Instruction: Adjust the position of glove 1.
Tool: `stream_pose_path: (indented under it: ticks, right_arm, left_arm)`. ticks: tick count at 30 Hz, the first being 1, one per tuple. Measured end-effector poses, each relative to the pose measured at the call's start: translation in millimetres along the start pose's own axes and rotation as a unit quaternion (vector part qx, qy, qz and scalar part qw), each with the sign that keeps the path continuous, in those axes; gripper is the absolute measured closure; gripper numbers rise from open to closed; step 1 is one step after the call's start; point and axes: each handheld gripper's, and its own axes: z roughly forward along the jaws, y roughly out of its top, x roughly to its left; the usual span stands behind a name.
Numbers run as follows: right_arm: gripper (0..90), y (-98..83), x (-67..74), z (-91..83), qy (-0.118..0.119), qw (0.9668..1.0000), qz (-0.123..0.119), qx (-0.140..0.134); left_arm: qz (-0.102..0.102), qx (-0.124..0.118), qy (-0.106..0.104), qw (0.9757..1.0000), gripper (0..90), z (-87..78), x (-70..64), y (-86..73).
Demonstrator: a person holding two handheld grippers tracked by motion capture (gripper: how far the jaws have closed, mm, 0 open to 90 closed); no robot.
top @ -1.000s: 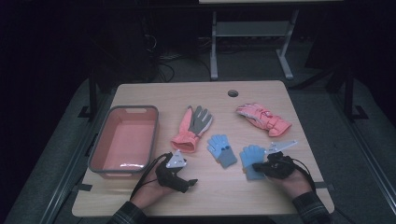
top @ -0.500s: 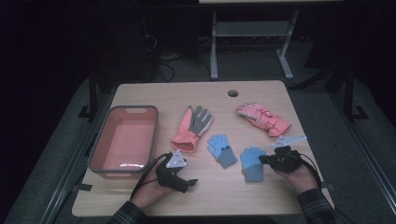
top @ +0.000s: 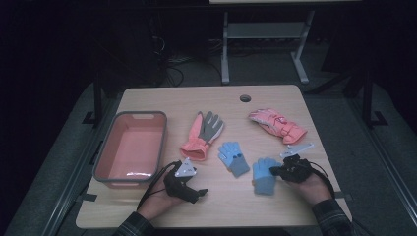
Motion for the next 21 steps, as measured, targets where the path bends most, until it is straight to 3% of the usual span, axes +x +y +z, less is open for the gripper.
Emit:
stream_pose_path:
  ticks: [12, 21]
  right_arm:
    - [89.9, -1.3, 31.6, 0.8, 0.040, 0.9986, -0.029, 0.018]
    - [89.9, 5.4, 54.1, 9.9, 0.072, 0.9955, -0.059, 0.021]
  left_arm:
    - [0.000, 0.000, 0.000, 1.0000, 12.8, 0.0, 0.0, 0.0]
    - [0.000, 0.000, 0.000, 1.0000, 12.8, 0.0, 0.0, 0.0]
